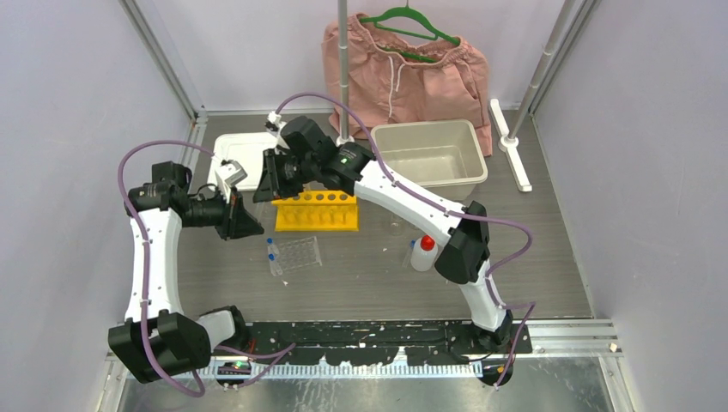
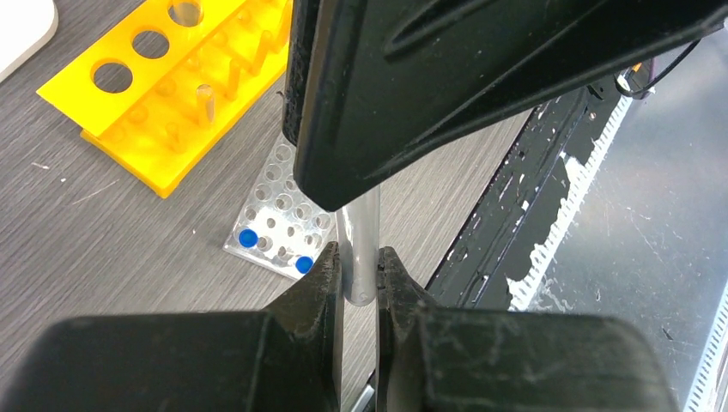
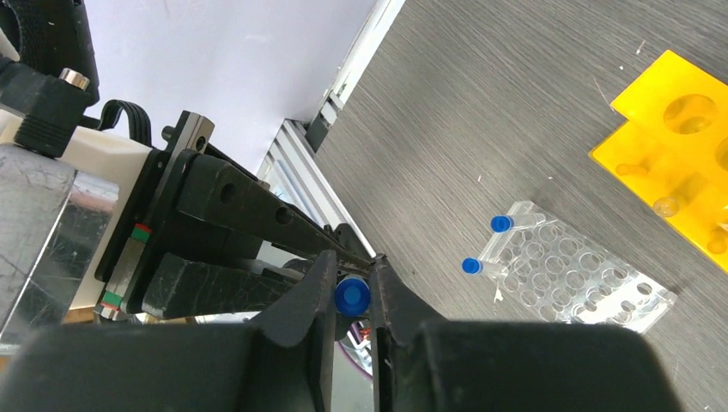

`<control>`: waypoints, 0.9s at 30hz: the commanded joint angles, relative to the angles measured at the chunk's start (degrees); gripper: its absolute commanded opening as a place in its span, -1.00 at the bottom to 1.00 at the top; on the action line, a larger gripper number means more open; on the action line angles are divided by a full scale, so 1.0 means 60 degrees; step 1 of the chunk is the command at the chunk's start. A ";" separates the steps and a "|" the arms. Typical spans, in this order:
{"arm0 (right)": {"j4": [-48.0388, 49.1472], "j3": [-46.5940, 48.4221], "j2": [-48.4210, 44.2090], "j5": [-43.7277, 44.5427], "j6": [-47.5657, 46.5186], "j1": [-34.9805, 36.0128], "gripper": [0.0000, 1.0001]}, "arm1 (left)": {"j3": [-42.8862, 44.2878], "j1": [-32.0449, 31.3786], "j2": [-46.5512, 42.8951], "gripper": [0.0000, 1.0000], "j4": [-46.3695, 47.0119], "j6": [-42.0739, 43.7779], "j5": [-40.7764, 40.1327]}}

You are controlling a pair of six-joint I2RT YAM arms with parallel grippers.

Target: Organize the chemistry lab equipment

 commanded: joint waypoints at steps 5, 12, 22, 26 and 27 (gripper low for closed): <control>-0.0242 0.0367 -0.0288 -0.0396 -0.0231 -0.0111 -0.91 | -0.0011 -0.0045 -0.0074 -0.72 0.0531 -0.0350 -0.0164; -0.0754 -0.0440 -0.1021 0.1101 -0.1176 -0.0155 -0.99 | 0.0144 -0.0047 0.0204 0.99 0.1057 -0.1399 -0.0916; 0.1104 -0.4340 -0.2661 0.4680 -0.3462 0.0668 -0.99 | 0.0672 0.0163 0.1079 0.99 0.1157 -0.2753 -0.2513; 0.2708 -0.5730 -0.2862 0.5255 -0.3782 0.1089 -0.99 | 0.0858 0.0597 0.1464 0.98 0.1188 -0.3122 -0.2512; 0.3031 -0.5990 -0.2853 0.5423 -0.3837 0.1180 -0.99 | 0.0897 0.0709 0.1516 0.98 0.1194 -0.3179 -0.2496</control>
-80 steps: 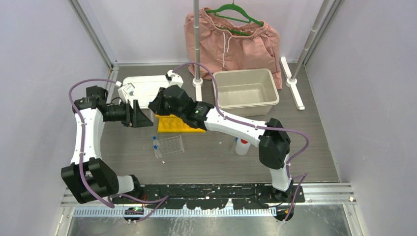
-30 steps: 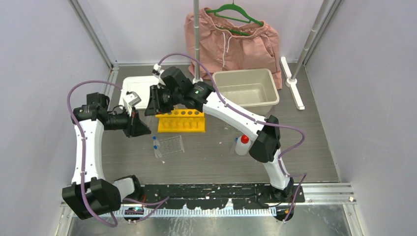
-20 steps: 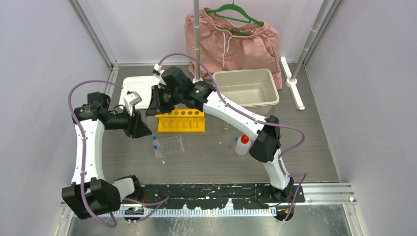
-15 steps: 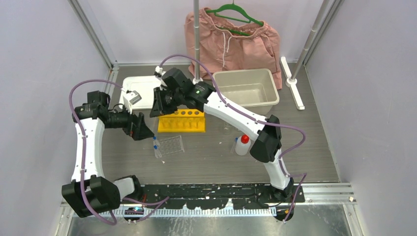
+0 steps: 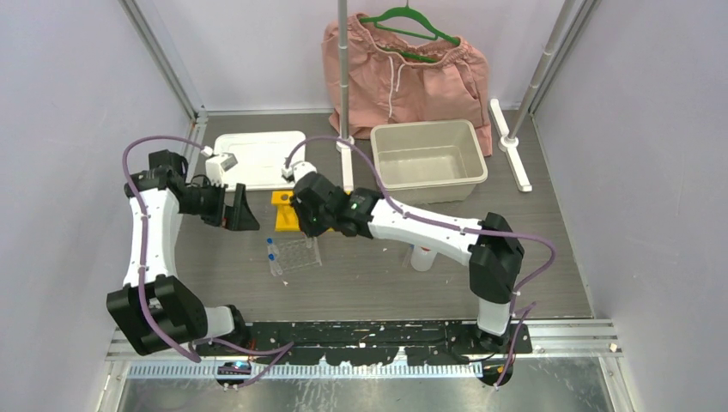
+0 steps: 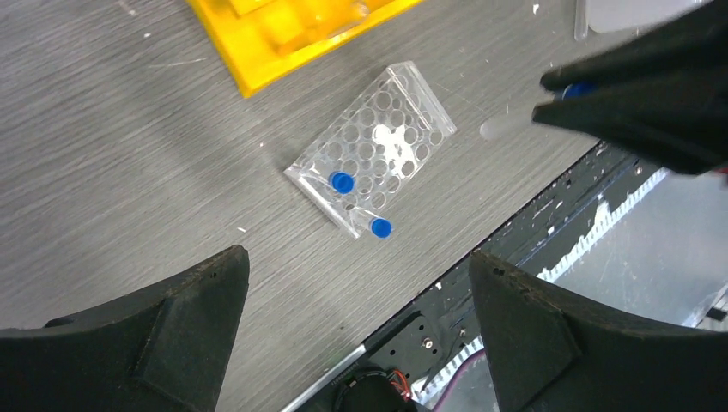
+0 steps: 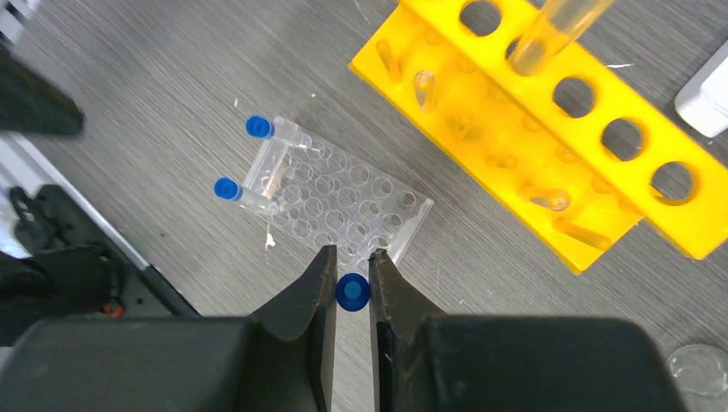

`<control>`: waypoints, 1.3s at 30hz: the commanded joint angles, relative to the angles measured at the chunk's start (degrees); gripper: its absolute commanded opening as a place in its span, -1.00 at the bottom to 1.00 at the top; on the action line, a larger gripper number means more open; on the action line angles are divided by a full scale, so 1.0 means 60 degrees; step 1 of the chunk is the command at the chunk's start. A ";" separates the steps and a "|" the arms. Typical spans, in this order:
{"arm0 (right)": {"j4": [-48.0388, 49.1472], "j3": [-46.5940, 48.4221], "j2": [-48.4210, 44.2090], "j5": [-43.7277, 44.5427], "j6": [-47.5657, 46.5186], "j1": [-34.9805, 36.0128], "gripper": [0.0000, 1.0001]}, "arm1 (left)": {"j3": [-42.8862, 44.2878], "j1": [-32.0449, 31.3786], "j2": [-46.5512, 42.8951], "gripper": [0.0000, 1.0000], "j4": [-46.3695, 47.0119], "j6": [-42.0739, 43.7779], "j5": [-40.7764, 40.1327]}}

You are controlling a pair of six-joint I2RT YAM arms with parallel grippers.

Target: Organize the chemistry lab equipment

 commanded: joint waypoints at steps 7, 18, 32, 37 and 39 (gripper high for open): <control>0.3953 -0.1751 0.0054 0.1998 -0.1156 0.0944 -0.99 | 0.0612 0.0694 0.0394 0.95 0.0624 -0.1009 -0.0610; 0.5450 -0.2100 0.0794 0.2484 -0.1390 0.1093 -0.99 | 0.0678 0.0719 0.0866 0.92 0.0680 -0.1050 -0.0475; 0.5503 -0.2131 0.1183 0.2476 -0.1489 0.1101 -0.99 | 0.0709 0.0719 0.0953 0.89 0.0569 -0.0929 -0.0430; 0.5437 -0.2117 0.1177 0.2215 -0.1407 0.1096 -0.99 | 0.0660 0.0715 0.0958 0.89 0.0550 -0.0888 -0.0442; 0.5405 -0.2072 0.1184 0.2108 -0.1366 0.1102 -0.99 | 0.0657 0.0707 0.0975 0.89 0.0554 -0.0883 -0.0448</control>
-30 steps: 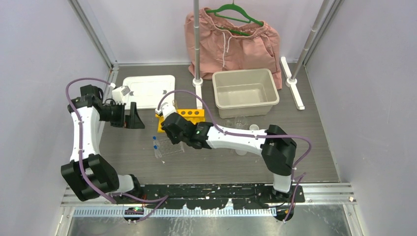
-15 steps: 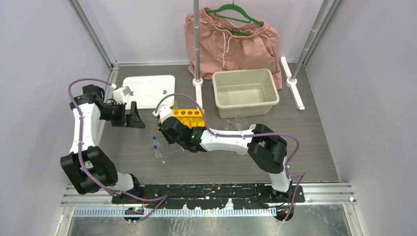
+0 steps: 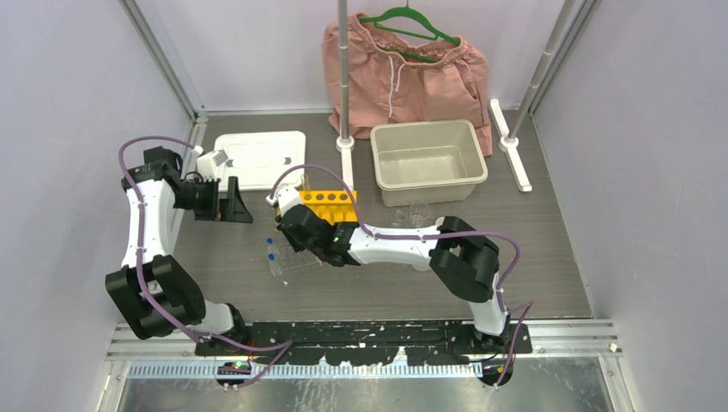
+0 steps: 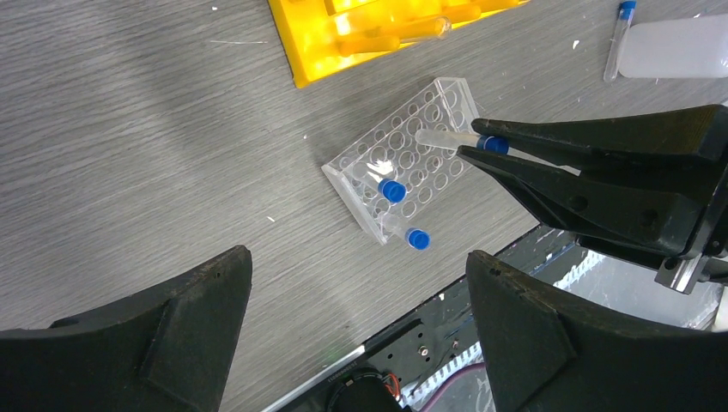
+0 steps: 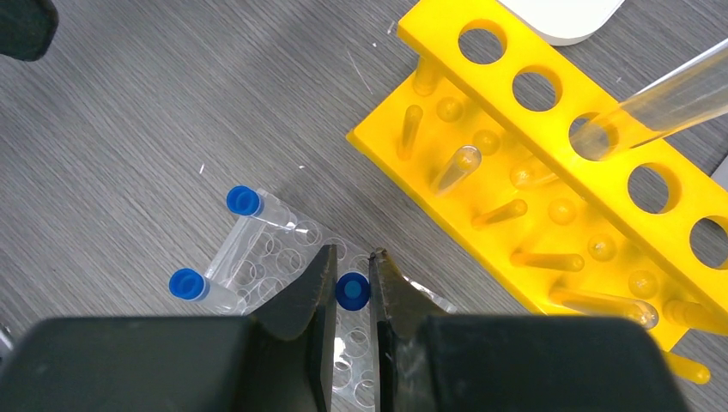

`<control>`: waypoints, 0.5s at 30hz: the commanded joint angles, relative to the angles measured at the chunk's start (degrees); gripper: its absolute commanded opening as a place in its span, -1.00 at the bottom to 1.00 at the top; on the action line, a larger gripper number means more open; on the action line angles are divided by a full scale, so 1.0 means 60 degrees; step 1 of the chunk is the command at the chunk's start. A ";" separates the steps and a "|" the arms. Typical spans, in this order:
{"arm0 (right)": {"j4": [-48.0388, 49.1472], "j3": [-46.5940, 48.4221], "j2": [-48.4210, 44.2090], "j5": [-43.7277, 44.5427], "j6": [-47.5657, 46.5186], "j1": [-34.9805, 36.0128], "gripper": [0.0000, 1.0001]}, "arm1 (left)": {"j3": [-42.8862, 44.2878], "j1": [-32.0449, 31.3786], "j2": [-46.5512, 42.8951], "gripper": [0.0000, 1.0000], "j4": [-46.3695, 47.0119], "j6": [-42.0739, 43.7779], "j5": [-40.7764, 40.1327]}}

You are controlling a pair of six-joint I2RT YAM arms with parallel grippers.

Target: Organize the chemistry lab equipment

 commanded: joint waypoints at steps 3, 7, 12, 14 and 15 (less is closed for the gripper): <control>0.0306 0.0177 0.0074 -0.0233 0.0066 0.0015 -0.99 | 0.0329 0.0078 -0.0065 0.89 0.0124 0.0109 0.0172; 0.0273 0.0260 0.0168 -0.0327 0.0120 0.0017 -0.99 | 0.0320 0.0080 -0.0074 0.89 0.0088 0.0160 0.0172; 0.0271 0.0329 0.0240 -0.0383 0.0133 0.0039 -0.99 | 0.0271 0.0082 -0.0061 0.89 0.0091 0.0231 0.0087; 0.0287 0.0328 0.0233 -0.0369 0.0092 0.0062 -0.99 | 0.0267 0.0082 -0.0058 0.89 0.0095 0.0251 0.0073; 0.0276 0.0337 0.0233 -0.0339 0.0056 0.0082 -0.99 | 0.0267 0.0082 -0.0065 0.89 0.0095 0.0256 0.0066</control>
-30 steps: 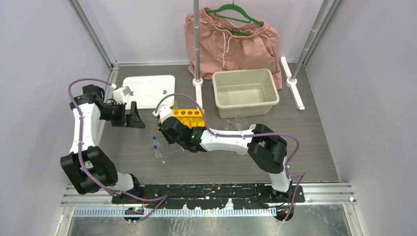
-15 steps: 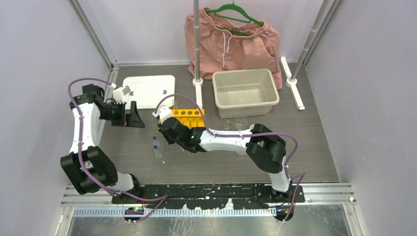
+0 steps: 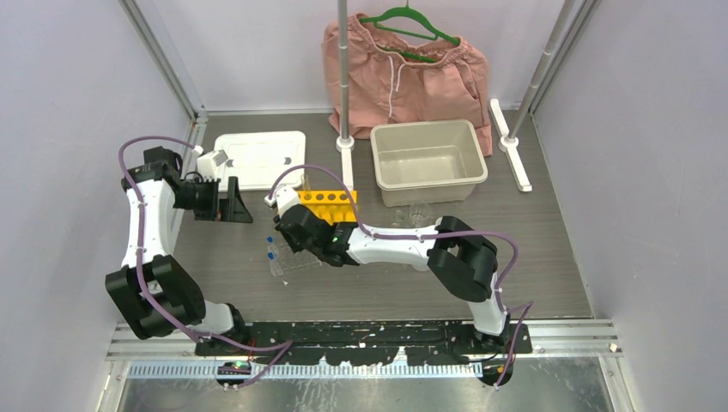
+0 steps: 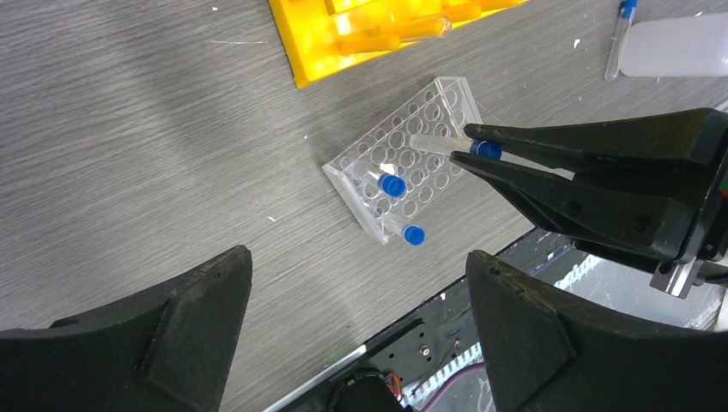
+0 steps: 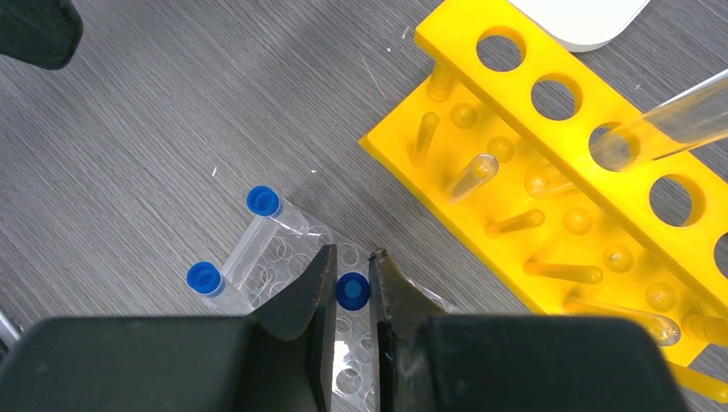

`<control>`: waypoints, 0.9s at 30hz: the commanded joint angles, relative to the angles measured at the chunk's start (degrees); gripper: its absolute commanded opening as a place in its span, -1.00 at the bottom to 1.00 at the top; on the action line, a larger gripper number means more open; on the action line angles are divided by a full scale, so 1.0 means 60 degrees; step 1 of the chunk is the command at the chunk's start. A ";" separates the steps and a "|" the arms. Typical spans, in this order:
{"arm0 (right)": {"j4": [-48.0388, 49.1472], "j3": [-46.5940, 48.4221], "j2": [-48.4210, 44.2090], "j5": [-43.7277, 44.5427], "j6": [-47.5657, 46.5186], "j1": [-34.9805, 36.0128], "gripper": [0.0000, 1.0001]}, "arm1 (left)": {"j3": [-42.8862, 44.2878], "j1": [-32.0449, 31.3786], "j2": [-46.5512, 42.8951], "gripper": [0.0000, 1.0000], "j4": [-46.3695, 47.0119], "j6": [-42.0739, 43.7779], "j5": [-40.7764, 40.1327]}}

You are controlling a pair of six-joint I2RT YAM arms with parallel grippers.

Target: Organize the chemistry lab equipment

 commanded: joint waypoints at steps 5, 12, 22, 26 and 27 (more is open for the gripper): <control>0.0094 0.0236 0.0071 -0.0071 -0.0024 0.0122 -0.99 | 0.0264 0.0077 -0.0074 0.89 0.0102 0.0235 0.0082; 0.0042 0.0275 -0.0026 -0.0256 -0.0054 0.0227 -0.99 | 0.0248 0.0070 -0.0072 0.89 0.0093 0.0227 0.0088; 0.0002 0.0205 0.0030 -0.0284 -0.0057 0.0263 -0.99 | 0.0233 0.0076 -0.0030 0.89 0.0095 0.0216 0.0085; 0.0021 0.0212 0.0118 -0.0271 -0.0095 0.0261 -0.99 | 0.0233 0.0069 -0.0056 0.88 0.0085 0.0232 0.0079; 0.0039 0.0206 0.0145 -0.0264 -0.0121 0.0256 -0.99 | 0.0241 0.0077 -0.0054 0.88 0.0094 0.0233 0.0066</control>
